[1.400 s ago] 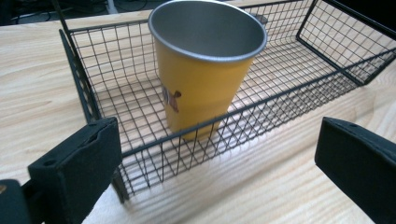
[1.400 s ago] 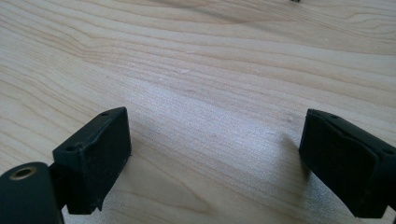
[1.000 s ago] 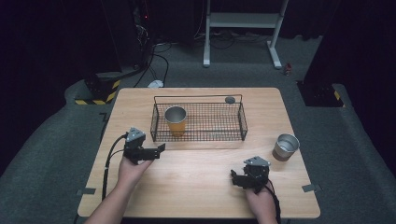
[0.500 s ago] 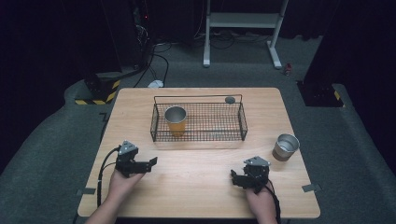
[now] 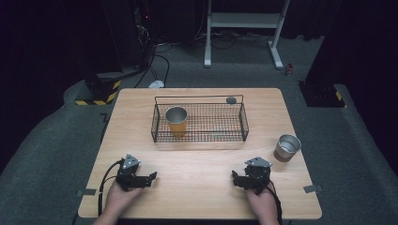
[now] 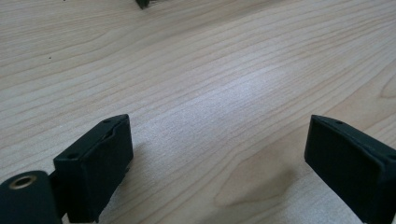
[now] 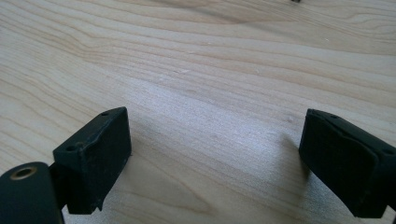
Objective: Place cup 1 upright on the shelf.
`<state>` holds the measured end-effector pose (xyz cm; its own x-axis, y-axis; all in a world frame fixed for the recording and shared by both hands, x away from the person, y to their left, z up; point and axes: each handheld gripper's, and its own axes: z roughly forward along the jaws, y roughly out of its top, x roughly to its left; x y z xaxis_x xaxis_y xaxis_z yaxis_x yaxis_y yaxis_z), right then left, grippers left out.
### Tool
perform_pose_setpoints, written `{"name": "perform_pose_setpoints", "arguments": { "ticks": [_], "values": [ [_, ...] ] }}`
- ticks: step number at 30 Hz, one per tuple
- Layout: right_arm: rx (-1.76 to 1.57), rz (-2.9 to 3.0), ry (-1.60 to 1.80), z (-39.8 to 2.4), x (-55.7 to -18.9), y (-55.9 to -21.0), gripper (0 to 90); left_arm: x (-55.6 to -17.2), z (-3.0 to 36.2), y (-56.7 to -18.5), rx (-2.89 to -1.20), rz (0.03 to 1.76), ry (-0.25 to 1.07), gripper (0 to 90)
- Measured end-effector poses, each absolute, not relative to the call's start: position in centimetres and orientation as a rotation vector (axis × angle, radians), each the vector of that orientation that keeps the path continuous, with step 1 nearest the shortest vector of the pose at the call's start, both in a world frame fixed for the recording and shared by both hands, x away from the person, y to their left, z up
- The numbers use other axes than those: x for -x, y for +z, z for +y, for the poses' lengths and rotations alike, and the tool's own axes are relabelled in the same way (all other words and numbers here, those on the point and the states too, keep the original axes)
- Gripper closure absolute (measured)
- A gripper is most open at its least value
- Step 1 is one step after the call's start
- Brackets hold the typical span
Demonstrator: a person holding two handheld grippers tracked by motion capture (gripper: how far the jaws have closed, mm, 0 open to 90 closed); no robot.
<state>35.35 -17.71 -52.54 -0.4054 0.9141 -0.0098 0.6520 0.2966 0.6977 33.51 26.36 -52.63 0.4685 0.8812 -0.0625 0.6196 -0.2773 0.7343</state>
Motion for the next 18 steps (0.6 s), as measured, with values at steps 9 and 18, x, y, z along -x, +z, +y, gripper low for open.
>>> {"name": "perform_pose_setpoints", "arguments": {
  "ticks": [9,18],
  "values": [
    [-1.395,2.168,0.872,-17.6,-35.3,-52.5,9.4,-33.3,25.5,-53.0,-2.06,1.243,0.533,4.5],
    [-1.394,2.172,0.872,-17.6,-35.3,-52.5,9.3,-33.3,25.3,-53.1,-2.038,1.308,0.55,0.0]
  ]
}}
